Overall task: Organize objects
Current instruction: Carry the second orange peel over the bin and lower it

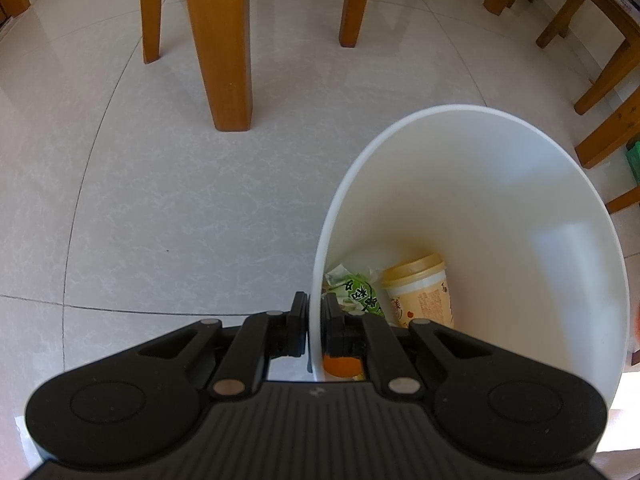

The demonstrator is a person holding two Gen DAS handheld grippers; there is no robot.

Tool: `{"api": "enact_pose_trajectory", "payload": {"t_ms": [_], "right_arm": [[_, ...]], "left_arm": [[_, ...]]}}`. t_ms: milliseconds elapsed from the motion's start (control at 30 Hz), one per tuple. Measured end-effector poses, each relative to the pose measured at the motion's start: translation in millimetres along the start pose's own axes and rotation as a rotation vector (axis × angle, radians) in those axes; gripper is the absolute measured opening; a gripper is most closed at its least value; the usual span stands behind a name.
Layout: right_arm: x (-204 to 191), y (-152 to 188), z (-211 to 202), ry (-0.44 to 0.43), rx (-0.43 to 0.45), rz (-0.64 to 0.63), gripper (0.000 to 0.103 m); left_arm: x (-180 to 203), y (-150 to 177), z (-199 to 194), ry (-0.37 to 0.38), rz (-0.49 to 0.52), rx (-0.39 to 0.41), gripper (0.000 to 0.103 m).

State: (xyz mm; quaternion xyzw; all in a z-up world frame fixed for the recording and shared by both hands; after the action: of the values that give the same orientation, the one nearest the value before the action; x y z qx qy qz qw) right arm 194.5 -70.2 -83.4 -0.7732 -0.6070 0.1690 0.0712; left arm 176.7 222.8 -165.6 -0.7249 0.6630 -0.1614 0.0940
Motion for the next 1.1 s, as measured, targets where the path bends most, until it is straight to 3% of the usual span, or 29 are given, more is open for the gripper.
{"api": "enact_pose_trajectory", "payload": {"t_ms": [333,1100], "right_arm": [[-83.1,-27.3,-57.4,-0.128,0.065,-0.227,0.077],[-185.5,-15.8,-44.5,-0.305,0.027,-0.428,0.081]], "left_arm": [[0.0,-1.7,-1.2,-0.007,0.013,-0.016,0.006],[0.6,1.8,-2.3,-0.007,0.022,-0.020,0.006]]}}
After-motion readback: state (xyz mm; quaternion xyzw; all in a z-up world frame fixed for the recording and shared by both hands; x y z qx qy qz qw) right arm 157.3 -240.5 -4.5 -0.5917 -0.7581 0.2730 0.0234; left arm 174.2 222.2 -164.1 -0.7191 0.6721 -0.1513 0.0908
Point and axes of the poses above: each gripper's, at about its wrist camera, not at the fingertips, and z roughly the way its jaws point, x to its right, y to its underside, the point moved 8 cm from there along z, roughly the way its jaws point, and after that the axes turned 3 degrees about x, right-handed, at the moved point
